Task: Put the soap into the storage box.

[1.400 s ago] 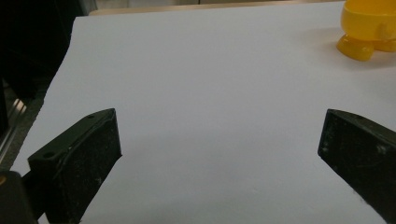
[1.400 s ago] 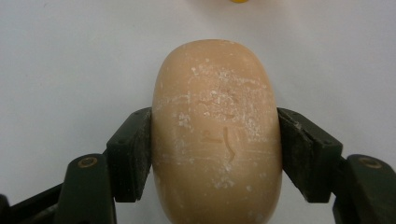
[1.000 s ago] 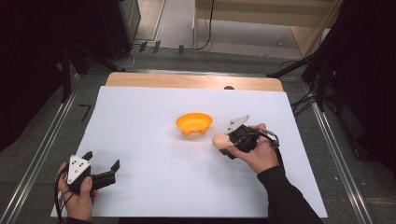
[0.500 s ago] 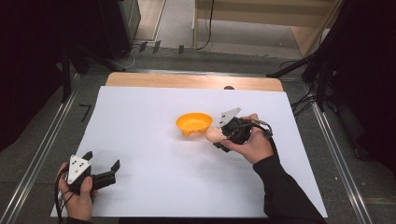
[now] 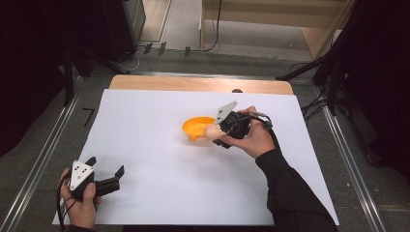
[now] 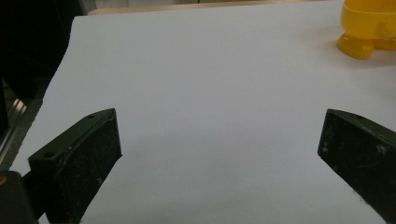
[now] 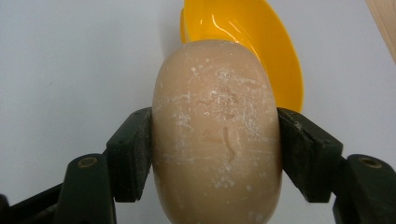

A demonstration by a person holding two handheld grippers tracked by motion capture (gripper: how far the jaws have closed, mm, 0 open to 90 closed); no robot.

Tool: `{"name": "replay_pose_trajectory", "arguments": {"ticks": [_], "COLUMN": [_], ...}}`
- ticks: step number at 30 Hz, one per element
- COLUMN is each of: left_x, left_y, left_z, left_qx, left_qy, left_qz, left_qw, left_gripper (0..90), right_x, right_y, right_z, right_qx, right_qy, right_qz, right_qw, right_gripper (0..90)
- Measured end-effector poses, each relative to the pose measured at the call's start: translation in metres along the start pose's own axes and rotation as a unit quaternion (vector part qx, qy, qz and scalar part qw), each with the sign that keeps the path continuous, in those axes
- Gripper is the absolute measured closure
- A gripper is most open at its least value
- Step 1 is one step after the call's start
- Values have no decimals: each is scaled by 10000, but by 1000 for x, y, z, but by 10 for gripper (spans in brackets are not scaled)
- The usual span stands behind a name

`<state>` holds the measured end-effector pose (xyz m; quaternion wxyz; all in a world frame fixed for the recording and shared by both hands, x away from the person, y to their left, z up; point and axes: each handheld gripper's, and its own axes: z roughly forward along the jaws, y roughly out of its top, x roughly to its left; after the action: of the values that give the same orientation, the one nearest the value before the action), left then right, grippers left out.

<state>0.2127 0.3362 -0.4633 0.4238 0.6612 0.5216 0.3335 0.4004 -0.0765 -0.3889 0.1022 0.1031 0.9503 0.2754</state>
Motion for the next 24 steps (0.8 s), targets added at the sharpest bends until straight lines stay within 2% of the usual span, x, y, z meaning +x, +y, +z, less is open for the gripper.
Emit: {"name": "replay_pose_trajectory", "arguments": {"ticks": [5, 10, 24], "left_x": [0, 1, 0], "left_y": [0, 0, 0], "left_z": [0, 0, 0], "left_qx": [-2, -5, 41], "left_qy": [-9, -37, -17], "left_qz": [1, -7, 1], "left_qw": [10000, 10000, 10000], "left_gripper": [0, 0, 0], "right_x": [-5, -11, -27], "right_y": [9, 15, 20], "right_z": [6, 12, 24], "right_qx": [-34, -40, -151], "right_qy": [39, 99, 331], "right_qz": [-139, -172, -321], "right_qw": [9999, 9998, 9988], "right_gripper": [328, 328, 328]}}
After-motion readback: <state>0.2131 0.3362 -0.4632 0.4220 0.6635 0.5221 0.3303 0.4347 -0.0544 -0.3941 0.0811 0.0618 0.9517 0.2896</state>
